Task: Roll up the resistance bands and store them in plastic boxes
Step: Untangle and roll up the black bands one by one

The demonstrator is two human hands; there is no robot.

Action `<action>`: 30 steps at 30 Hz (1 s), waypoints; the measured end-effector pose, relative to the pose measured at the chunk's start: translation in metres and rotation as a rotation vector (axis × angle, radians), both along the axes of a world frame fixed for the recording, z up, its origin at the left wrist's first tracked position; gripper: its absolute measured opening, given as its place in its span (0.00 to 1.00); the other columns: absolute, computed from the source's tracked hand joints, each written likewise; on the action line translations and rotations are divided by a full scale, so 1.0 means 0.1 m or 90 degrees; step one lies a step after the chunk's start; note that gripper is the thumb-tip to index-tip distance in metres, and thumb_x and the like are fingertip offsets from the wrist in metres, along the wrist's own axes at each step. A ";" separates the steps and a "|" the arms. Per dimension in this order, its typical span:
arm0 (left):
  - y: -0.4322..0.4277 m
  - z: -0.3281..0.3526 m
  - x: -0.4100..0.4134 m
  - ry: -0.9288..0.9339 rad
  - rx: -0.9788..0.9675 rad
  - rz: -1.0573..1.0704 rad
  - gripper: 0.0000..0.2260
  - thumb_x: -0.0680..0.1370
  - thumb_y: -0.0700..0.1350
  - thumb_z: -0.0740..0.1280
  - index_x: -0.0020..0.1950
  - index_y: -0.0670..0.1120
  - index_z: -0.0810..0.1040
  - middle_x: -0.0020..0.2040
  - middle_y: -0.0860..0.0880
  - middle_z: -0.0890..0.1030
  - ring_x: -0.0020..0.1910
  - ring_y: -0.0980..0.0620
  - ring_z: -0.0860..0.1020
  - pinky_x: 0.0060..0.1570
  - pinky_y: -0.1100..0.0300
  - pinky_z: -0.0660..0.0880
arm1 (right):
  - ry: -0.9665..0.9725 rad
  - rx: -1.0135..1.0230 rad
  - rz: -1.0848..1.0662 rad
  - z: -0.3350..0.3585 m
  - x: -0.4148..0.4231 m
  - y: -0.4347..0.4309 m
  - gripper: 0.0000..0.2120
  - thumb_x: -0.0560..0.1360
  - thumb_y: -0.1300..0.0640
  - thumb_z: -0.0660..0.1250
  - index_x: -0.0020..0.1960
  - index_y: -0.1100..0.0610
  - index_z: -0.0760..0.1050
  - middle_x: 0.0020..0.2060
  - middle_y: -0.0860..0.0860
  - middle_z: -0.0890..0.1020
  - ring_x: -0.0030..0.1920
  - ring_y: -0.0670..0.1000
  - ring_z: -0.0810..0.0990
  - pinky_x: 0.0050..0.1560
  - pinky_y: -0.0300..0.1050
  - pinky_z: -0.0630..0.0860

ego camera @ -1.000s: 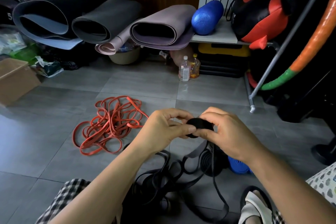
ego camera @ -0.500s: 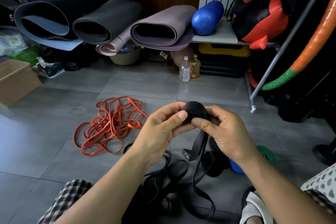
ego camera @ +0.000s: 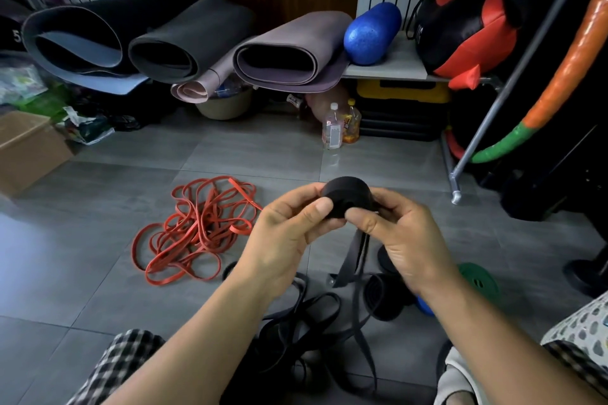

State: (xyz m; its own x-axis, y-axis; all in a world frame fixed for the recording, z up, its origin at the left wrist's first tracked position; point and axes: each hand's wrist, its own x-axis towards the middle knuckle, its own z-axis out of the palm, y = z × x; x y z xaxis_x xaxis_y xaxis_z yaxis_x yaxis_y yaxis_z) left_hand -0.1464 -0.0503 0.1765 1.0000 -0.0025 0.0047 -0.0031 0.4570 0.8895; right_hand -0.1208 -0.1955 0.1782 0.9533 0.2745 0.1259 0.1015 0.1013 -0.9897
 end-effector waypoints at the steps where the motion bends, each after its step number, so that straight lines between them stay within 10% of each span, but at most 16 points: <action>1: -0.03 -0.01 -0.01 0.009 -0.041 -0.008 0.12 0.69 0.40 0.65 0.51 0.39 0.78 0.46 0.46 0.83 0.46 0.51 0.82 0.46 0.62 0.79 | 0.011 0.020 -0.006 -0.03 -0.02 0.03 0.12 0.63 0.55 0.71 0.46 0.53 0.80 0.41 0.48 0.85 0.44 0.43 0.82 0.45 0.31 0.74; 5: -0.01 -0.02 0.01 0.052 -0.014 -0.018 0.12 0.71 0.39 0.65 0.53 0.40 0.78 0.48 0.45 0.83 0.46 0.52 0.82 0.46 0.63 0.79 | 0.017 -0.023 -0.012 -0.08 0.00 0.02 0.07 0.66 0.58 0.71 0.44 0.52 0.80 0.39 0.47 0.85 0.43 0.43 0.82 0.44 0.30 0.74; 9: 0.16 -0.02 0.07 -0.057 0.578 0.020 0.15 0.73 0.38 0.70 0.56 0.52 0.78 0.51 0.53 0.76 0.43 0.60 0.78 0.43 0.65 0.78 | -0.094 -0.309 -0.014 -0.12 0.08 -0.08 0.05 0.68 0.58 0.73 0.43 0.55 0.80 0.37 0.48 0.81 0.38 0.47 0.79 0.39 0.36 0.73; 11: 0.18 -0.02 0.09 -0.131 0.682 -0.001 0.15 0.72 0.40 0.71 0.56 0.54 0.79 0.47 0.57 0.76 0.43 0.61 0.76 0.47 0.64 0.76 | -0.199 -0.456 -0.001 -0.15 0.08 -0.06 0.08 0.68 0.55 0.73 0.45 0.57 0.80 0.35 0.46 0.77 0.37 0.48 0.76 0.38 0.41 0.71; 24: 0.05 0.01 0.00 0.062 -0.065 0.007 0.16 0.68 0.41 0.66 0.54 0.39 0.77 0.48 0.42 0.83 0.45 0.49 0.82 0.44 0.61 0.80 | -0.030 -0.040 -0.002 -0.16 0.00 0.08 0.09 0.65 0.53 0.75 0.45 0.53 0.81 0.44 0.58 0.81 0.45 0.52 0.80 0.49 0.41 0.76; 27: 0.08 0.02 0.01 0.091 -0.015 -0.012 0.16 0.69 0.41 0.66 0.56 0.39 0.78 0.49 0.41 0.82 0.45 0.50 0.82 0.43 0.62 0.79 | -0.053 -0.102 -0.009 -0.17 0.02 0.04 0.08 0.66 0.53 0.72 0.44 0.52 0.80 0.43 0.56 0.81 0.46 0.52 0.80 0.49 0.40 0.75; 30: 0.20 0.06 0.05 0.038 0.320 0.014 0.15 0.72 0.38 0.69 0.56 0.51 0.78 0.52 0.47 0.80 0.42 0.54 0.81 0.41 0.63 0.79 | -0.098 -0.255 -0.012 -0.19 0.09 -0.03 0.06 0.68 0.57 0.73 0.44 0.56 0.80 0.39 0.53 0.80 0.42 0.52 0.79 0.43 0.41 0.75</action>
State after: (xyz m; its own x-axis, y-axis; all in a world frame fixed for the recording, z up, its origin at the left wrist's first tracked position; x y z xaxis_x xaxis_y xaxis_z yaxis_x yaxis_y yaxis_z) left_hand -0.1412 -0.0306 0.1828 0.9983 0.0313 -0.0490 0.0498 -0.0266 0.9984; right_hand -0.1119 -0.1989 0.1594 0.9369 0.3140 0.1540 0.2494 -0.2910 -0.9236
